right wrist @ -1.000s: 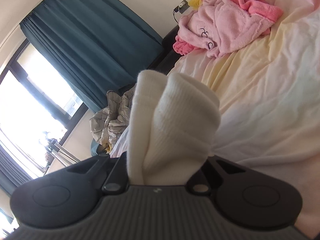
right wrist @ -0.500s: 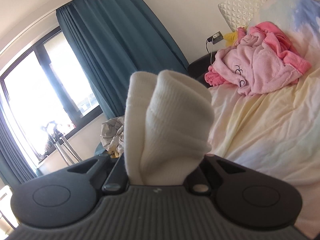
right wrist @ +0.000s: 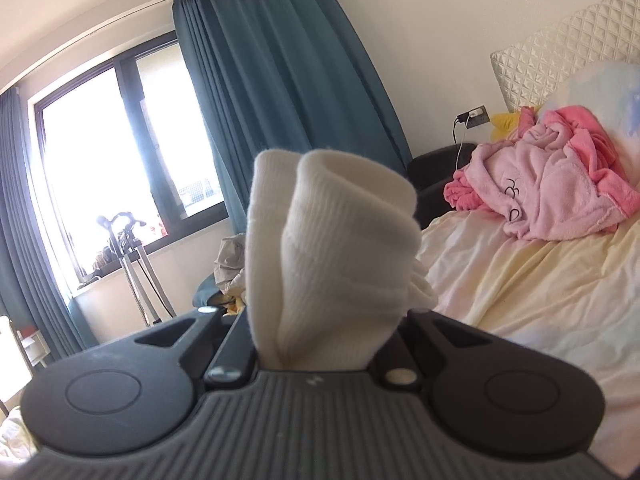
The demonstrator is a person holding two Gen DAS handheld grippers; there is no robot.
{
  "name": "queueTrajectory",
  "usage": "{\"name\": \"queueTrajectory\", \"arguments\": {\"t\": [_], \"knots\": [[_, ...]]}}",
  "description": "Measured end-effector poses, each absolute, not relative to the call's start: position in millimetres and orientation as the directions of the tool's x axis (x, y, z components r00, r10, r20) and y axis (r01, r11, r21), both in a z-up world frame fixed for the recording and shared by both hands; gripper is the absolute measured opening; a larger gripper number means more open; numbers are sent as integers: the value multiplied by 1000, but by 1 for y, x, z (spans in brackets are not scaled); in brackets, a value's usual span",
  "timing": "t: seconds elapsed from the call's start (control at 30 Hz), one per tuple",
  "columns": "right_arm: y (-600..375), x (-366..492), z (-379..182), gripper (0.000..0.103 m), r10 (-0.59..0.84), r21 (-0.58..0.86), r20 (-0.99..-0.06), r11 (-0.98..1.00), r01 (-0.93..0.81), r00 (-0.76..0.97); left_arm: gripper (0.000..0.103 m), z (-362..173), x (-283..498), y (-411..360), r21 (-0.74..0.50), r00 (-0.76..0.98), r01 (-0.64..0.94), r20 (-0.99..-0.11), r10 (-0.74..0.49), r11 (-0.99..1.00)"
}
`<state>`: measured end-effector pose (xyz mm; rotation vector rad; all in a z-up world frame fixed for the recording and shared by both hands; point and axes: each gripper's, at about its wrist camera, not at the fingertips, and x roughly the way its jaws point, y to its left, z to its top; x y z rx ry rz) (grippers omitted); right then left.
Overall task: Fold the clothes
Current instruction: 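Lay the held leg end over the sweatpants with the right gripper and open it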
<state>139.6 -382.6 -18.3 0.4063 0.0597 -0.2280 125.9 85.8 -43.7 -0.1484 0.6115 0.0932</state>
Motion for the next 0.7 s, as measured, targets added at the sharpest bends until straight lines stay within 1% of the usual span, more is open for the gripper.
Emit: {"name": "queueTrajectory", "arguments": {"t": [0.1, 0.2, 0.27, 0.37, 0.47, 0.5, 0.57, 0.63, 0.7], "knots": [[-357, 144, -10, 9, -214, 303, -109, 923, 238, 971, 92, -27, 120, 108, -210, 848, -154, -530, 20, 965], [-316, 147, 1, 9, -204, 219, -105, 950, 222, 973, 92, -15, 114, 128, -265, 871, -177, -491, 25, 948], [-285, 150, 10, 9, -186, 189, -103, 961, 203, 977, 92, -7, 109, 141, -289, 884, -193, -466, 39, 938], [-229, 159, 19, 8, -135, 122, -81, 982, 145, 987, 92, 3, 98, 163, -291, 901, -234, -423, 94, 928], [-165, 163, 18, 8, -39, 32, -76, 999, 41, 996, 92, 12, 87, 195, -368, 908, -291, -398, 134, 883], [-142, 164, 14, 8, -2, -9, -86, 1000, 1, 996, 92, 14, 83, 205, -406, 913, -299, -385, 135, 863], [-96, 159, -7, 8, 72, -86, -136, 993, -85, 988, 92, 18, 76, 221, -468, 922, -306, -363, 135, 829], [-58, 151, -36, 8, 137, -149, -200, 974, -169, 970, 92, 19, 71, 228, -492, 927, -305, -349, 136, 816], [-28, 143, -67, 9, 173, -208, -272, 950, -233, 947, 92, 20, 69, 230, -492, 928, -300, -349, 131, 817]]}}
